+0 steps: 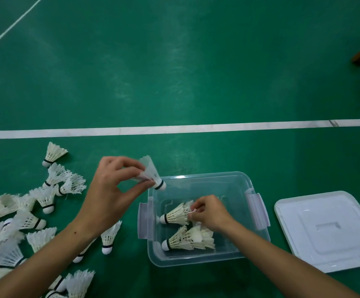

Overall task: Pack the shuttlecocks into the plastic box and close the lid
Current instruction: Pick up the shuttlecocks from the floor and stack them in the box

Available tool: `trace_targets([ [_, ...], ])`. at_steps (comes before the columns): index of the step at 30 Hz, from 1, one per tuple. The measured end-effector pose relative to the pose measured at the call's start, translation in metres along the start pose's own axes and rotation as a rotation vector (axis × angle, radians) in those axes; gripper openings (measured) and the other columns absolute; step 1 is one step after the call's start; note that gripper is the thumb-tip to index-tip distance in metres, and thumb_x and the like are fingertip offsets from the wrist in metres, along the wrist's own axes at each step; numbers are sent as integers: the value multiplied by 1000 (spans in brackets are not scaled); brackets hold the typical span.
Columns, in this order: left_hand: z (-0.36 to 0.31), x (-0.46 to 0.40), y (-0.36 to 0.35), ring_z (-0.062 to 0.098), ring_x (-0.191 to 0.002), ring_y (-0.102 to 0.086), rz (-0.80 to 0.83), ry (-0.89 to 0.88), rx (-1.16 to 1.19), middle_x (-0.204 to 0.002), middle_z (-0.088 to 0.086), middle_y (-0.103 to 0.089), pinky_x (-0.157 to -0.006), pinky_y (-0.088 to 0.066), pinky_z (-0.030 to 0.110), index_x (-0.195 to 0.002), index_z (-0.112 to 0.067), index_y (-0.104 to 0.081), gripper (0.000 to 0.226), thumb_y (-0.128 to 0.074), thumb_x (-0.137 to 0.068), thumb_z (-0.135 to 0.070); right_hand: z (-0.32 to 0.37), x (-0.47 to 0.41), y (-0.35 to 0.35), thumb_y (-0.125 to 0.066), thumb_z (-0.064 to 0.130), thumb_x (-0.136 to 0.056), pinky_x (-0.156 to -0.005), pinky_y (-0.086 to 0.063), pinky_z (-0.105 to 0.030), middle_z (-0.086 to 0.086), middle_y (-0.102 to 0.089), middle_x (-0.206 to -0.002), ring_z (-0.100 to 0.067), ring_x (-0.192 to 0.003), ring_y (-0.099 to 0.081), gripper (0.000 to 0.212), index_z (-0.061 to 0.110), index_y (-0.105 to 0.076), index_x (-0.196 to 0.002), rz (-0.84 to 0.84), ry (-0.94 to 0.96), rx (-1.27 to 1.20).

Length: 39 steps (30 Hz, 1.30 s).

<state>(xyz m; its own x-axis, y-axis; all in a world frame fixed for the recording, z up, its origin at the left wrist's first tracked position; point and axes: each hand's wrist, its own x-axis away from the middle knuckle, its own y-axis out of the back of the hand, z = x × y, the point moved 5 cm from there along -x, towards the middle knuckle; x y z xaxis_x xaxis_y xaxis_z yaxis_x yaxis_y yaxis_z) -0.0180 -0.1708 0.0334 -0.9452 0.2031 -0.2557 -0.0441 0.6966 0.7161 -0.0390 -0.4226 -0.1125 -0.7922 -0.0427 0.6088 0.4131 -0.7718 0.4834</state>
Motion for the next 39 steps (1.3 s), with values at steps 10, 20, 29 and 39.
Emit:
trace_targets([
  [10,-43,-7,-44,-1,-95,-61,367,-112,140,-126,-16,-62,-75,-47,11,-108,-30,-61,39,-86,-81,-19,35,72,78,-84,22,-88,-98,-58,-28,19,-73,-105,0,-101,-68,32,24,-75,-119,-201,261,-13],
  [20,-64,-18,-98,3,-109,-61,559,-156,64,-147,-16,-51,-89,-50,17,-146,-30,-40,73,-82,-86,-27,55,95,72,-79,30,-92,-88,-52,-24,25,-73,-101,5,-98,-60,16,35,-75,-107,-258,573,277],
  [29,-35,-3,-88,-3,-114,-59,487,-174,55,-135,-19,-53,-94,-55,27,-141,-36,-48,60,-80,-89,-31,8,63,70,-77,12,-93,-73,-56,-29,8,-74,-86,-10,-77,-66,10,21,-72,-92,-500,350,390],
  [39,-23,8,-70,-1,-110,-62,386,-141,82,-123,-26,-58,-88,-54,23,-134,-35,-55,55,-82,-86,-34,-2,15,40,-77,7,-93,-85,-58,-21,6,-69,-98,-7,-91,-65,23,11,-72,-115,-261,161,126],
])
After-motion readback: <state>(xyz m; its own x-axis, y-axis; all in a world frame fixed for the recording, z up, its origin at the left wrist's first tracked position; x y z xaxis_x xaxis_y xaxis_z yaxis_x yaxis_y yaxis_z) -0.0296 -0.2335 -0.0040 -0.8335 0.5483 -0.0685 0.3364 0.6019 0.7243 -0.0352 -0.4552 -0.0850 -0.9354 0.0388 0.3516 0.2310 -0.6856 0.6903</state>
